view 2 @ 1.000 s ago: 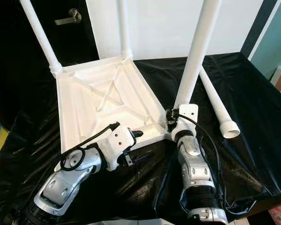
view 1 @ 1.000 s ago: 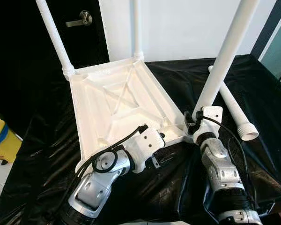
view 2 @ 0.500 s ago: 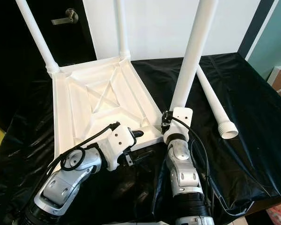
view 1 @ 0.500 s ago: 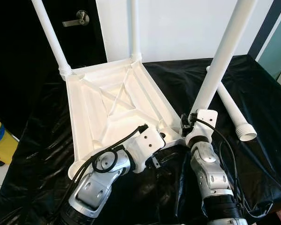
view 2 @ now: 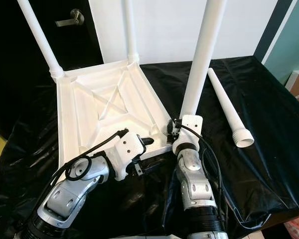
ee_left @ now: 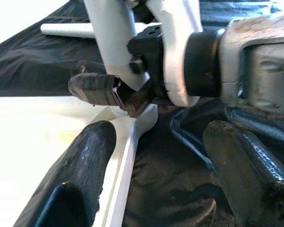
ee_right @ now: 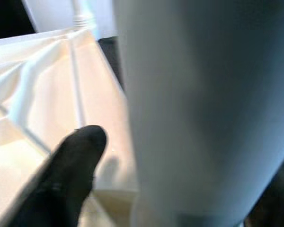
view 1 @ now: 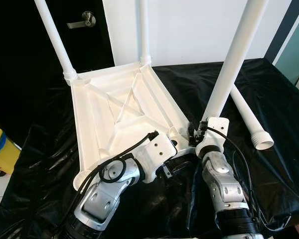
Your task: Building children table
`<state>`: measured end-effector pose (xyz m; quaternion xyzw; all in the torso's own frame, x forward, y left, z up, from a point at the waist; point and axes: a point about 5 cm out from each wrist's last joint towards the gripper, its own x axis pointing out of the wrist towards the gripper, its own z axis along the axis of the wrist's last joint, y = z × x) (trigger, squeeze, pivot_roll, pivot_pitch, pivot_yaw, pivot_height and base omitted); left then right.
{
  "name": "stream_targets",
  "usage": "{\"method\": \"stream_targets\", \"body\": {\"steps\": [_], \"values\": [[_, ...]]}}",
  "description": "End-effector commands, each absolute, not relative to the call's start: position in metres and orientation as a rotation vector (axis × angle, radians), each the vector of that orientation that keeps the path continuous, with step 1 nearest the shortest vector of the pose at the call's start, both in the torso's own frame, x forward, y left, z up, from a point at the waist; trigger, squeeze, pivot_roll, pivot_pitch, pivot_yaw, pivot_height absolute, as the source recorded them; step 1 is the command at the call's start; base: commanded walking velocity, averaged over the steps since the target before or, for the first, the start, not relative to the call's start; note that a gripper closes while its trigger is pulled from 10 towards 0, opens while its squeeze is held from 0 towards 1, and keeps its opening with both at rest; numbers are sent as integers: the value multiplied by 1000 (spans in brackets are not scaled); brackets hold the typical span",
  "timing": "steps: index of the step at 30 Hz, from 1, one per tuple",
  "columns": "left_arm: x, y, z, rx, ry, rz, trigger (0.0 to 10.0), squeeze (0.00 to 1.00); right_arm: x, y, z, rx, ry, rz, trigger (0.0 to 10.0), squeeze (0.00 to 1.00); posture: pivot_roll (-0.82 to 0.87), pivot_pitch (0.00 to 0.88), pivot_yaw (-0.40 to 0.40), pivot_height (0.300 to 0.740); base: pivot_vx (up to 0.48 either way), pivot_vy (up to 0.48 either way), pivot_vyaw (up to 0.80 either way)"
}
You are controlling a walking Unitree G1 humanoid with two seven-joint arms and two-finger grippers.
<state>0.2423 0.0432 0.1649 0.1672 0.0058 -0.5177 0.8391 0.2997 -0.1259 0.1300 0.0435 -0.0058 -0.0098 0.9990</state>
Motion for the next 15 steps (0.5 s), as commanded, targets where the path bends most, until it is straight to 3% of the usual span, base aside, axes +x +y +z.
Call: {"method": "stream_targets", "body": {"steps": [1,3,7,10,12,13,15], "values": [[244,44,167,362,8,-1071,10000,0,296,-126,130,90,-25,39,10000,1000,-41,14,7,740,0,0,0],[244,44,167,362,8,-1071,10000,0,296,-126,130,90,-25,39,10000,1000,-41,14,7,740,0,0,0],[244,44,167,370,4,-1071,10000,0,296,-153,133,32,-70,233,10000,1000,-49,14,13,740,0,0,0],[244,44,167,370,4,-1071,10000,0,296,-153,133,32,-70,233,10000,1000,-49,14,13,740,0,0,0],[244,44,167,372,2,-1072,10000,0,297,-160,134,7,-78,286,10000,941,-50,13,15,740,0,0,0],[244,44,167,375,0,-1074,10000,0,300,-164,134,-17,-71,335,10000,0,-50,14,16,740,0,0,0],[244,44,167,376,0,-1075,10000,0,303,-167,134,-46,-60,392,10000,0,-48,14,18,740,0,0,0]]}}
